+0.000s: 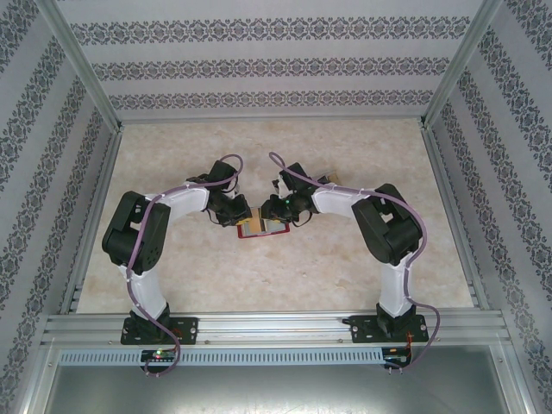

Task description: Take the credit cards out of the card holder

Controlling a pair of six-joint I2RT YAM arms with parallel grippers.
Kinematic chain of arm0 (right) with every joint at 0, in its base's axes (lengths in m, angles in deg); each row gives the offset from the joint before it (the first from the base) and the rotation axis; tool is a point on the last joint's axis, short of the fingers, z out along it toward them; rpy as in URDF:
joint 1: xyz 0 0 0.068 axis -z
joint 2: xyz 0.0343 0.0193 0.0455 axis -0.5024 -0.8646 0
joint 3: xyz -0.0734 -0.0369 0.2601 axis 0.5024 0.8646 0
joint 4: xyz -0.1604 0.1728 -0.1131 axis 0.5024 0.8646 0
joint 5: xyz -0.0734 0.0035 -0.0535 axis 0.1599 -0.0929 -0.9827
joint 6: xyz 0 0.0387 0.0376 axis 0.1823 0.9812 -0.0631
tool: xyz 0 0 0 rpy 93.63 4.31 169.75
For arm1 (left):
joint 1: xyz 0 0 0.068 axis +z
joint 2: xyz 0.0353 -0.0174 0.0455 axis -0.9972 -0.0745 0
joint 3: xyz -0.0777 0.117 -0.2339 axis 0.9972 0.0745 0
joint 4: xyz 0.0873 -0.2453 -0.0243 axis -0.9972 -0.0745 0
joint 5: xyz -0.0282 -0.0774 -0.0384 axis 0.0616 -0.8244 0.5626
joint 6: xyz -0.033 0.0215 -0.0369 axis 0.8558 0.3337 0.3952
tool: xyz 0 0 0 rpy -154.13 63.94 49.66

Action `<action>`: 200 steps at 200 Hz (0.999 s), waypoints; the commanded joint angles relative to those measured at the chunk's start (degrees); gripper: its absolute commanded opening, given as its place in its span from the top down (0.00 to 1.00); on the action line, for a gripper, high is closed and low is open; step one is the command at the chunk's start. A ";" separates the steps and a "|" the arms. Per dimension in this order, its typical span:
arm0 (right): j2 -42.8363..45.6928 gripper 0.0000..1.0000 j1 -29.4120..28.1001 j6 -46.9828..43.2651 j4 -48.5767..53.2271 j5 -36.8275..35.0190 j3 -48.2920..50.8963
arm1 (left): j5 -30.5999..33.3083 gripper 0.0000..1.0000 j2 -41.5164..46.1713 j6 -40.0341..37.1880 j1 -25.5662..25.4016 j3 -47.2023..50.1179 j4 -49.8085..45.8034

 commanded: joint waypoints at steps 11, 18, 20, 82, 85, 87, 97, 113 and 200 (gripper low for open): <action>-1.47 0.73 0.40 0.31 -1.22 2.37 -1.48 | 0.95 0.85 -1.36 0.20 -0.51 -0.31 -2.07; -1.52 0.74 0.41 0.32 -1.53 2.76 -1.39 | 1.02 0.85 -1.47 0.19 -0.58 -0.39 -2.28; -1.55 0.74 0.43 0.31 -1.68 2.91 -1.39 | 1.02 0.85 -1.46 0.16 -0.53 -0.35 -2.22; -1.55 0.83 0.67 0.48 -2.86 3.93 -0.89 | 1.42 0.85 -1.65 0.30 -0.50 -0.06 -2.44; -1.56 0.84 0.67 0.46 -2.88 3.88 -0.89 | 1.38 0.85 -1.65 0.28 -0.49 -0.09 -2.44; -1.49 0.85 0.67 0.46 -2.85 3.92 -0.80 | 1.38 0.85 -1.63 0.25 -0.57 -0.05 -2.41; -1.32 0.87 0.80 0.48 -3.00 3.70 -0.61 | 1.53 0.84 -1.58 0.15 -0.52 -0.13 -2.60; -0.50 0.92 1.02 0.51 -3.59 2.93 0.32 | 1.75 0.84 -1.28 -0.10 -0.51 -0.32 -2.94; 0.90 0.86 1.84 0.31 -5.71 2.54 3.60 | 1.48 0.83 -1.60 -0.53 -0.50 -0.66 -3.23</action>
